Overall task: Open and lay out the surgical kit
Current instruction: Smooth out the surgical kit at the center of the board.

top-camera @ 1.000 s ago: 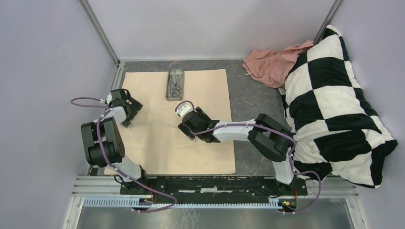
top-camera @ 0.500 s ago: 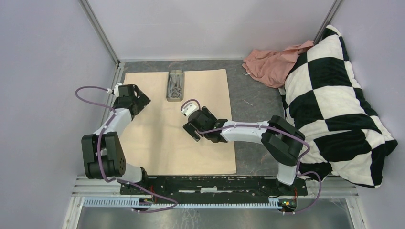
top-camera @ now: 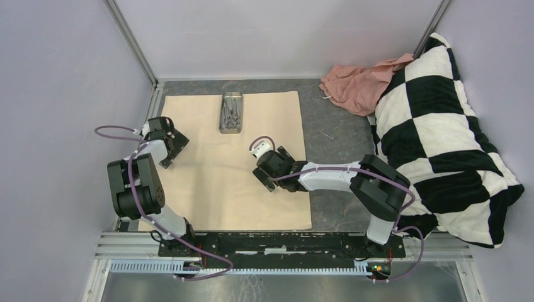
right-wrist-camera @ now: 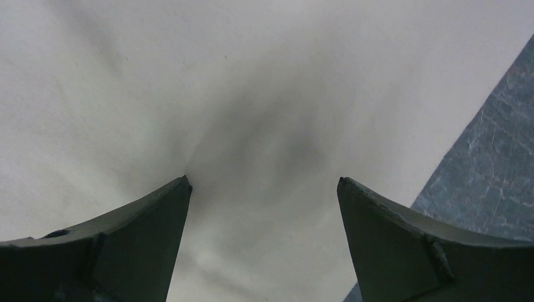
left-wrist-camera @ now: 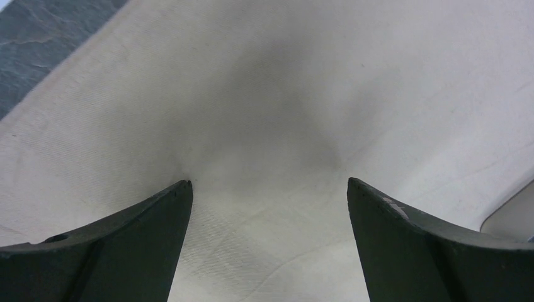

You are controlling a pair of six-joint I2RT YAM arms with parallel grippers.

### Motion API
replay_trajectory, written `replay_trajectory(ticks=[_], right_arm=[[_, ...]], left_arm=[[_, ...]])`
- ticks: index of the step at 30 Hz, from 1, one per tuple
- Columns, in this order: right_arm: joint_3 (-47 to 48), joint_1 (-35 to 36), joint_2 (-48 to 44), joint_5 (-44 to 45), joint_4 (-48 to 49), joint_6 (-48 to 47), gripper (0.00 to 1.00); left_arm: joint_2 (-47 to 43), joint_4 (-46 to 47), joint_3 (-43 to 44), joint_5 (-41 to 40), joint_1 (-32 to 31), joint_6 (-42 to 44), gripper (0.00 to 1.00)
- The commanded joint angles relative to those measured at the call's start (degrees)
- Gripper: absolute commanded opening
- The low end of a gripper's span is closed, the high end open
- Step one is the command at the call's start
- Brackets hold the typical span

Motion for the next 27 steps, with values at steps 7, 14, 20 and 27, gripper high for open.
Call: replay_trajectory(ticks=[7, 14, 20, 27], right_arm=[[-12.19, 0.06, -10.47, 0.63, -5.96, 3.21, 0.95], [-5.32, 0.06, -9.65, -5.86, -3.79, 1.52, 0.94], [6.87, 3.13, -1.70, -9.11, -3.47, -0.07, 0.94], [22.56, 8.12, 9.65, -8.59, -6.52, -2.31, 0.93]], left_arm=[[-0.78, -1.72, 0.05, -3.10, 3.75, -1.15, 1.00], [-10.06, -1.03, 0.68, -7.17, -5.28, 5.83, 1.00], [-11.20, 4.03, -0.90, 4.31, -7.14, 4.51, 0.99], [0.54, 6.94, 7.49, 14.81, -7.10, -2.39, 0.95]])
